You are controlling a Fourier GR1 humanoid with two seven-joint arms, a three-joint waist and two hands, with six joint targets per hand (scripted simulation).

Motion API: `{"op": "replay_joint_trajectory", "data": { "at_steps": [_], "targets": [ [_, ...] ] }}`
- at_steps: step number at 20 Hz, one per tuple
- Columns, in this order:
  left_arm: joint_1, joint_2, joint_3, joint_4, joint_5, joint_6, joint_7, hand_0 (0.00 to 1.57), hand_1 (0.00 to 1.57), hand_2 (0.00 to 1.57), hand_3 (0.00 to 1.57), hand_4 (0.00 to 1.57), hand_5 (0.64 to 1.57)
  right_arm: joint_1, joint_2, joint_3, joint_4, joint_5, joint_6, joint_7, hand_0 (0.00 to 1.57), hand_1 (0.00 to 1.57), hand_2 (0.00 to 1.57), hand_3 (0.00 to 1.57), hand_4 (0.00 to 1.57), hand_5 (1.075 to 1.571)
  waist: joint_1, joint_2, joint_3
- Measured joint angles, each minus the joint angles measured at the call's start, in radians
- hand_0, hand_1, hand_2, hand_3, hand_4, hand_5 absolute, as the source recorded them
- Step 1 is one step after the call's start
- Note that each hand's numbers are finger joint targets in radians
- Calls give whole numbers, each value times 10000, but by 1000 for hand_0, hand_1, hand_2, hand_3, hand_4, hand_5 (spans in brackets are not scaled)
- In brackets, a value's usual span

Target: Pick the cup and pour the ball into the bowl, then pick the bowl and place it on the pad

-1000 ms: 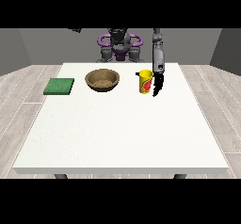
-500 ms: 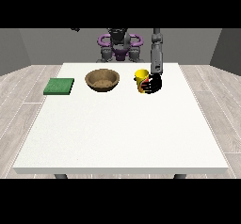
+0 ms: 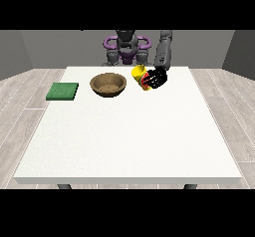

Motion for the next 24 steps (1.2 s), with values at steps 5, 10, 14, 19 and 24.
{"op": "replay_joint_trajectory", "data": {
  "at_steps": [5, 10, 14, 19, 24],
  "targets": [
    [-764, -237, -898, 247, -1382, 1386, 1532, 1405, 1405, 1571, 1571, 1058, 1548, -16, -10, -61, 582, -30, 240, -233, 0, 0, 0, 0, 292, 1561, -30, -172, -1],
    [-1470, -342, -1412, 671, -2426, 2325, 2825, 1415, 1415, 1571, 1571, 971, 1562, -118, 41, -1, 629, -116, 325, -254, 0, 0, 0, 0, 332, 1563, -193, -150, -7],
    [-2064, -202, -1946, 1128, -3551, 3260, 3923, 1371, 1371, 1571, 1571, 844, 1565, -251, 94, 103, 779, 55, 347, -432, 0, 0, 0, 0, 337, 1563, -262, -14, -4],
    [-2856, -33, -3105, 1988, -5555, 4244, 5588, 1352, 1352, 1571, 1571, 857, 1548, -465, 180, 230, 1306, 227, 342, -566, 0, 0, 0, 0, 360, 1564, -259, -150, 10],
    [-3448, -544, -4567, 3036, -7706, 4448, 7440, 1308, 1308, 1403, 1414, 954, 1470, -457, 315, 372, 1916, 413, 414, -781, 0, 0, 0, 0, 384, 1566, -198, -616, 15]
  ]
}}
